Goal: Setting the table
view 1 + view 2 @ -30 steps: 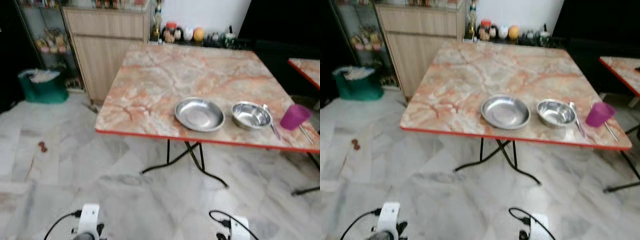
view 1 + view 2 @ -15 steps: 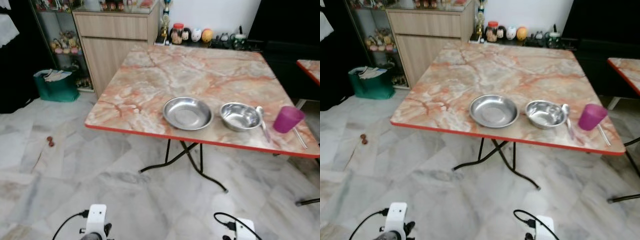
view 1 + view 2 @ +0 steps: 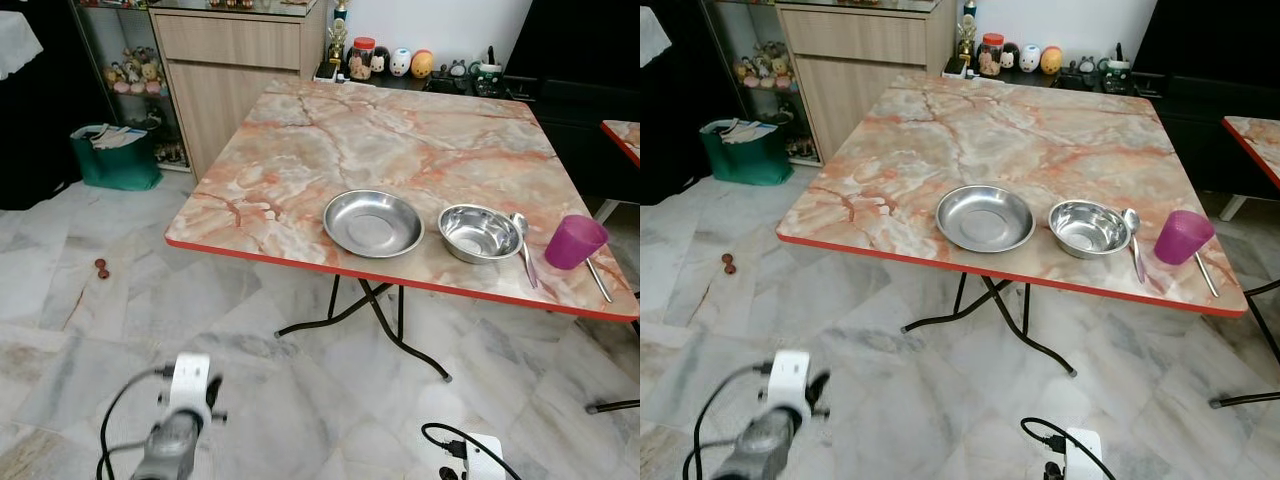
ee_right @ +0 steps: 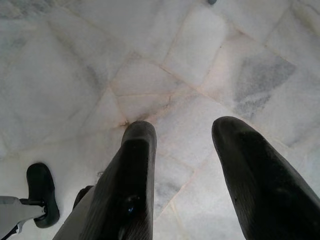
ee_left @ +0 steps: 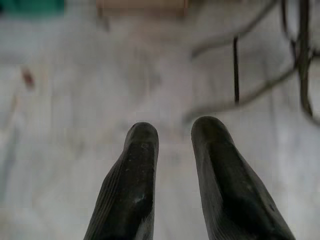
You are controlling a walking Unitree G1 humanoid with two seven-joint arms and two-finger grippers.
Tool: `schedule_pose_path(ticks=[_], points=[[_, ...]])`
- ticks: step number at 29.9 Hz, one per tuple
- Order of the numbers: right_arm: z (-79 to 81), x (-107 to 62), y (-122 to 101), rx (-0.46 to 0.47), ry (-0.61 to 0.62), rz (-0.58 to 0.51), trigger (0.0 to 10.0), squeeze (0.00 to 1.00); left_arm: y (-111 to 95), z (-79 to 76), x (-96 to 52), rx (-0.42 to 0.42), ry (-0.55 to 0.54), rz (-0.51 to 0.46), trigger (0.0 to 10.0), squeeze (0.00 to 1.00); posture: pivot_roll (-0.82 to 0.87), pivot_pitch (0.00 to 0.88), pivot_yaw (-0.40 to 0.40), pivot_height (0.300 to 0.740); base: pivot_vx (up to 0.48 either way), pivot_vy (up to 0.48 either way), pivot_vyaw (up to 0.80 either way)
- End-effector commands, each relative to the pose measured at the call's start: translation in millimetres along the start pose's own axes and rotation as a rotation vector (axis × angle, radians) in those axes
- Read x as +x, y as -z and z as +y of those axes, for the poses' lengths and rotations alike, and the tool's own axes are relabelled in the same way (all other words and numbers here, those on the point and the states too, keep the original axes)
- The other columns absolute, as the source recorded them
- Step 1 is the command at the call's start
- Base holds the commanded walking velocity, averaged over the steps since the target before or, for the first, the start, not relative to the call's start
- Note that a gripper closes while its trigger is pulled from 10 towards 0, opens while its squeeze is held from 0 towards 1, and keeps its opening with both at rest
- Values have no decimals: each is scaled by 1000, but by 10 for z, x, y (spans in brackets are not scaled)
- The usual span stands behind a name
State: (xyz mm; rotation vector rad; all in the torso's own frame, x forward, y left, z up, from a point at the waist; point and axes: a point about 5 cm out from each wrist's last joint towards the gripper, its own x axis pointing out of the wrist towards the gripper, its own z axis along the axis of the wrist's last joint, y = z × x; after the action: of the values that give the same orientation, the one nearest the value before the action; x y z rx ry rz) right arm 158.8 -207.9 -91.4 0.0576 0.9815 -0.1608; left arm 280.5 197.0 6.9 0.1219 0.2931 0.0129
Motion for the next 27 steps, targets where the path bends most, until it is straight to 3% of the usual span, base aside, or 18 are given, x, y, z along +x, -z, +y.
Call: schedule_pose_path(ticks=[1,2,4,7,11,16,18,27], points=[[-17,0,-16,-1,4,-10,10000,0,-70,35,-10,-3,-5,-57,10000,0,58,0,-67,724,0,0,0],[-20,0,-19,1,5,-13,10000,0,-172,32,-18,8,4,-124,10000,0,64,0,-69,724,0,0,0],[-21,0,-20,0,6,-13,10000,0,-207,26,-26,13,8,-148,10000,0,64,0,-69,724,0,0,0],[-27,0,-24,-1,8,-16,10000,0,-429,8,-98,30,12,-279,10000,0,68,0,-73,724,0,0,0],[-32,1,-29,-1,8,-15,10000,0,-788,-7,-97,-38,-43,-414,10000,0,75,0,-78,724,0,0,0],[-31,2,-31,-4,7,-13,10000,0,-960,-53,-74,-49,-28,-465,10000,0,78,0,-80,724,0,0,0],[-32,2,-32,6,9,-14,10000,0,-1230,-128,-42,-54,21,-539,10000,0,70,0,-75,724,0,0,-631],[-27,2,-26,-5,9,-10,10000,0,-1320,-301,-44,-60,131,-528,10000,0,61,0,-66,724,0,0,-631]])
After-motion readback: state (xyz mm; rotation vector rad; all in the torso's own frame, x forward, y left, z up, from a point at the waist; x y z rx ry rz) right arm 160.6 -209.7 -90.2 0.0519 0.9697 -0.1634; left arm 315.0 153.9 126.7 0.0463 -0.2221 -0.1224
